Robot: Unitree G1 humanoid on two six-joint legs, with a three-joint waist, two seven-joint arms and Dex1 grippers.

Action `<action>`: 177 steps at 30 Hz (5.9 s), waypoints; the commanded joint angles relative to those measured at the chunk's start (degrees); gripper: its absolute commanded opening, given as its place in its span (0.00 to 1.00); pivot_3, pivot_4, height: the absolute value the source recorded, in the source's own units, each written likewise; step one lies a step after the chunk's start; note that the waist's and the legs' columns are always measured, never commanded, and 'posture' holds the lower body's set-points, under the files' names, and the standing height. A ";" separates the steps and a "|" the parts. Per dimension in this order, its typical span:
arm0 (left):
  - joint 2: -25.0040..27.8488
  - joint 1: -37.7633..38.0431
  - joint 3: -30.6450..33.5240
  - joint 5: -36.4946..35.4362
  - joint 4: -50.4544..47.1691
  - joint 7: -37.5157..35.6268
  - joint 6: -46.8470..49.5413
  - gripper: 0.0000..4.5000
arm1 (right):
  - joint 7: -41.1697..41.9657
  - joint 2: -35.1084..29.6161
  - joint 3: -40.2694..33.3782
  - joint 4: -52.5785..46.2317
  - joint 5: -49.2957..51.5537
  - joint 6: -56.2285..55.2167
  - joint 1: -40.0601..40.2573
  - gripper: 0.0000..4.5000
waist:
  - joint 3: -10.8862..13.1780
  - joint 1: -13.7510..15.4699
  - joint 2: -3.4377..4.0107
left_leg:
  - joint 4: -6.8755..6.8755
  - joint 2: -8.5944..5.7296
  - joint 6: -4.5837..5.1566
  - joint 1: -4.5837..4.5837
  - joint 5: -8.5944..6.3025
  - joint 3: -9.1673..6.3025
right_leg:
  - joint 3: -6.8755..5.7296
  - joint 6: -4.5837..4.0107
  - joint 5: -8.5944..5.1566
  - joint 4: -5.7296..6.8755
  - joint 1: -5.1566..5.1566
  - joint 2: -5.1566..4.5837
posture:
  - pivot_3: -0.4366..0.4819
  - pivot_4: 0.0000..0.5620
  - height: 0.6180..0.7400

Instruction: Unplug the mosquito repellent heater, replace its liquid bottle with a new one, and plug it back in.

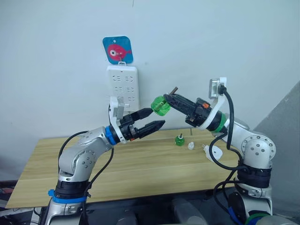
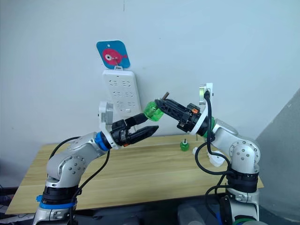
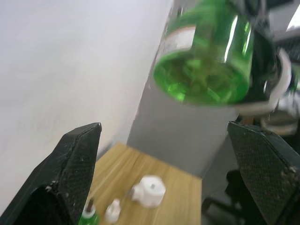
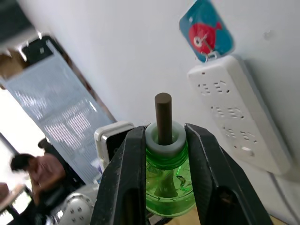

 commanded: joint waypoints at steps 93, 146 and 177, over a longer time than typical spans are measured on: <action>11.93 0.20 -6.04 -0.84 -0.41 -9.63 1.28 0.51 | -3.31 -32.00 5.29 -5.64 5.18 -10.02 18.13 1.00 | -0.28 0.09 0.51 | -0.20 0.03 0.03 0.12 -0.01 0.30 | 0.26 -0.03 -0.03 -0.16 -0.01 0.10 | 0.26 0.11 0.75; 12.21 12.92 -17.86 31.36 2.50 -23.06 -32.93 0.51 | 28.52 -43.48 34.78 25.69 -62.25 -10.00 1.85 1.00 | 5.78 1.67 -0.01 | -0.34 0.02 0.63 -0.02 -0.38 1.61 | 1.57 0.40 0.12 -0.70 -0.40 -0.02 | 0.27 0.36 0.75; 11.10 15.14 -18.72 32.04 -0.15 -20.42 -31.63 0.51 | 34.91 -34.42 37.62 42.49 -72.97 -15.12 -4.90 0.66 | 6.38 1.92 0.10 | -0.33 -0.01 0.63 -0.01 -0.38 1.58 | 1.55 0.35 0.22 -0.69 -0.38 -0.03 | 0.33 0.38 0.75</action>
